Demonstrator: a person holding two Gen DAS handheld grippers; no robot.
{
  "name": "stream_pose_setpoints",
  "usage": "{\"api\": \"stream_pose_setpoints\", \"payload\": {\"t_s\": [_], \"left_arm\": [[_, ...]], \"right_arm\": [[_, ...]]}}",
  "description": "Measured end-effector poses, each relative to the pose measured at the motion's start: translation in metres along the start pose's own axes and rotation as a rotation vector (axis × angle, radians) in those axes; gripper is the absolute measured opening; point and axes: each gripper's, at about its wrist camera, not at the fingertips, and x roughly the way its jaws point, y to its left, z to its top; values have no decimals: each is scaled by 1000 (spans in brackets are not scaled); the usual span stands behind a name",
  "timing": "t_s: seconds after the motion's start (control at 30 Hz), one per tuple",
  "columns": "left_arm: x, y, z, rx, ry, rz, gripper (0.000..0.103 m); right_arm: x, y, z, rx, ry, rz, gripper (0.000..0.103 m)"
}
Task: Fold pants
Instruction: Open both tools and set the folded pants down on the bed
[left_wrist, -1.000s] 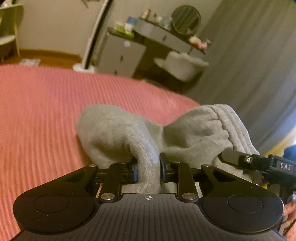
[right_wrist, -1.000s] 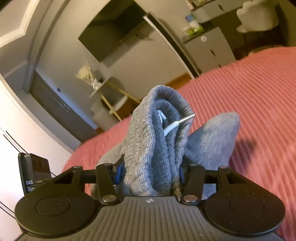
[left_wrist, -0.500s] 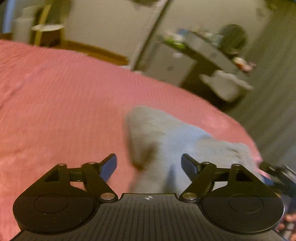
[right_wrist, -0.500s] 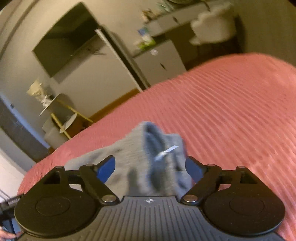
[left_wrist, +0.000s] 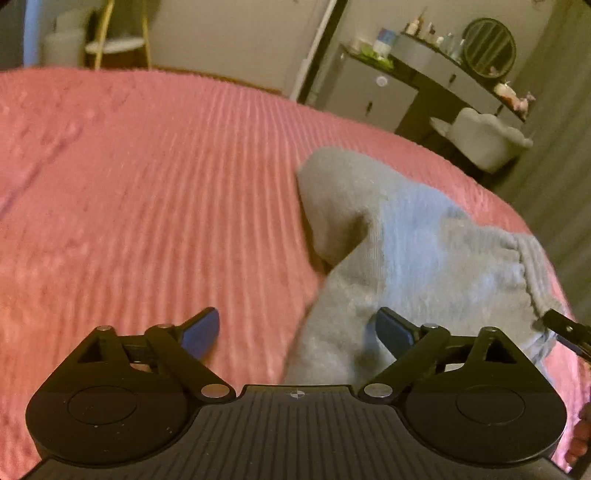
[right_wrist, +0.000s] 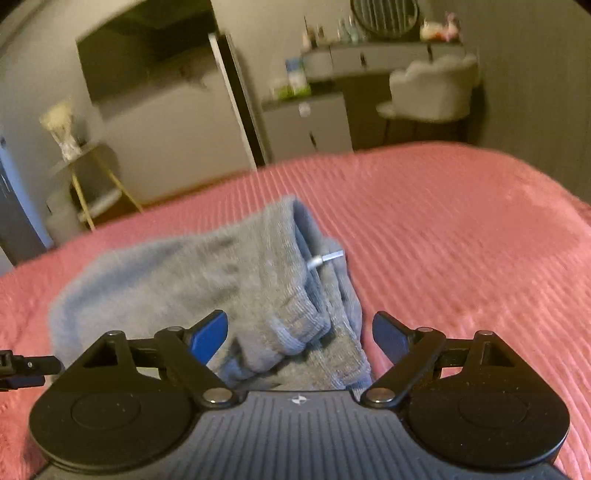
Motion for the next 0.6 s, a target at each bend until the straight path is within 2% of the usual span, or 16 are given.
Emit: {"api": "stream_pose_setpoints", "payload": {"t_s": [0.07,0.1,0.13,0.2,0.27,0.37,0.43,0.53,0.6], "left_arm": [[17,-4,-7,43,53,93,99],[27,-4,-11,53,95,128,99],[26,-1,-18,62,100,143,99],[14,-2,-18,63,76,155,99],[-1,6,-21,4,82,182,99],[-32,16,-31,-98,49,178,98],[-49,12,-43,-120,53,180,98],[-69,-15,-76,-40,46,134,98],[-71,-32,-98,36,57,142,98]], "right_arm": [[6,-3,-12,-25,39,-43,86],[16,-7,-17,-24,82,-56,86],[22,-8,-20,-2,106,-51,86],[13,-4,-18,51,98,-55,86],[-5,0,-13,67,61,-67,86],[-40,4,-23,88,43,-61,86],[-56,7,-38,80,87,-26,86],[-67,20,-67,4,161,-19,86],[-73,32,-84,-44,190,-60,86]]}}
